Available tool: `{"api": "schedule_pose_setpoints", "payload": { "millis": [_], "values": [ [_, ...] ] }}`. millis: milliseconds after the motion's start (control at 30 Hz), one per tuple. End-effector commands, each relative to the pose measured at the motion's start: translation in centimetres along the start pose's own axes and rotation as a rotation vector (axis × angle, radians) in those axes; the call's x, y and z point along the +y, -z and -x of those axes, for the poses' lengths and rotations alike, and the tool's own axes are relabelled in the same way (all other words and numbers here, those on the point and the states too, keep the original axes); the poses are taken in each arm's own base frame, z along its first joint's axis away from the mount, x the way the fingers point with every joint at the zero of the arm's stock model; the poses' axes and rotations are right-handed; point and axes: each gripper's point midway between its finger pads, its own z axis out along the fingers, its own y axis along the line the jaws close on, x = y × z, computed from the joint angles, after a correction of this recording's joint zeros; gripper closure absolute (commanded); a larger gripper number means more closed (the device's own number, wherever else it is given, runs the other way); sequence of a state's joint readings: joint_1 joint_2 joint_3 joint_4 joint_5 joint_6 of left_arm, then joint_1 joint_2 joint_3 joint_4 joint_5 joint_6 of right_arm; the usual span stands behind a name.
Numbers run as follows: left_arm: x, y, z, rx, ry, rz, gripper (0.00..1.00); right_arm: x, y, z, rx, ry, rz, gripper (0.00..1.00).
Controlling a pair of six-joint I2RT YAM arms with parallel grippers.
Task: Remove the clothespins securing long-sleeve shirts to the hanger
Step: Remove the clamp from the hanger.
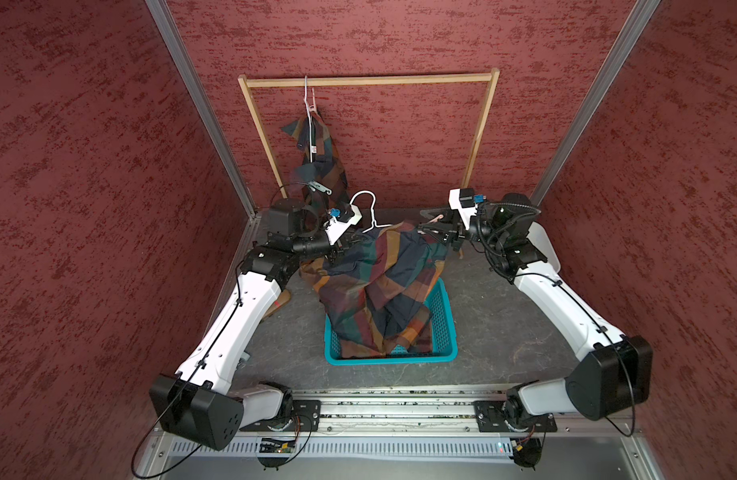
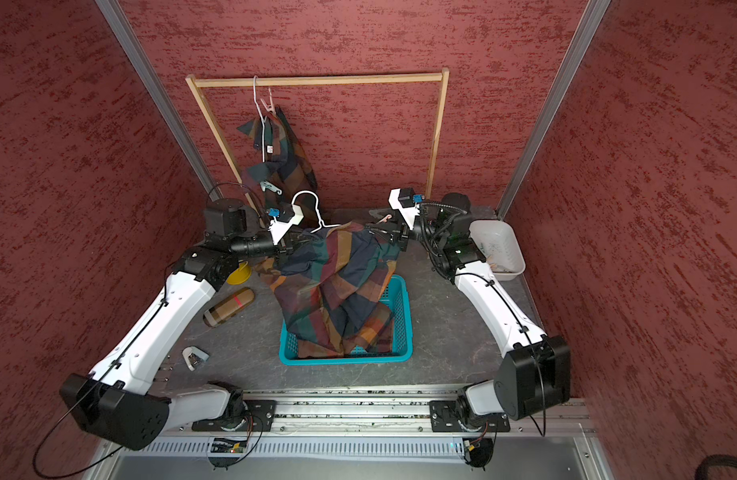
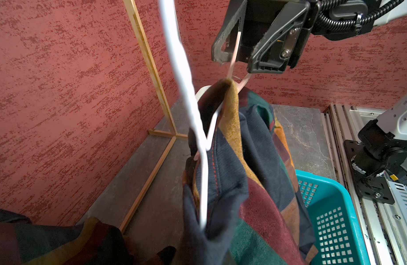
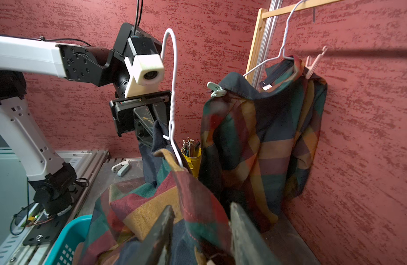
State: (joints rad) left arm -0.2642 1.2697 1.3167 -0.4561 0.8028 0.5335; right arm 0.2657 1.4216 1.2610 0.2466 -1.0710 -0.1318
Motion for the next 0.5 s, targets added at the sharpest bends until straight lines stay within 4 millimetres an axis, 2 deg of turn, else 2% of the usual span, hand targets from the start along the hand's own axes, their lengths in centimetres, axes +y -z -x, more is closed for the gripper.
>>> {"api": "schedule_pose_setpoints", "payload": {
  "millis": [0, 167, 467],
  "values": [
    [-0.1, 0.4, 1.2, -0.017, -0.034, 0.005, 1.00, -0.1, -0.1, 1.1, -0.013, 0.035, -0.001, 0.53],
    [-0.1, 0.4, 1.2, -0.018, -0.038, 0.008, 1.00, -0.2, 0.0, 0.8, 0.002, 0.037, -0.013, 0.50],
    [-0.2, 0.7, 1.4, -0.023, -0.043, 0.008, 1.00, -0.6, 0.1, -0.9, 0.039, 0.019, -0.027, 0.47]
  ]
}}
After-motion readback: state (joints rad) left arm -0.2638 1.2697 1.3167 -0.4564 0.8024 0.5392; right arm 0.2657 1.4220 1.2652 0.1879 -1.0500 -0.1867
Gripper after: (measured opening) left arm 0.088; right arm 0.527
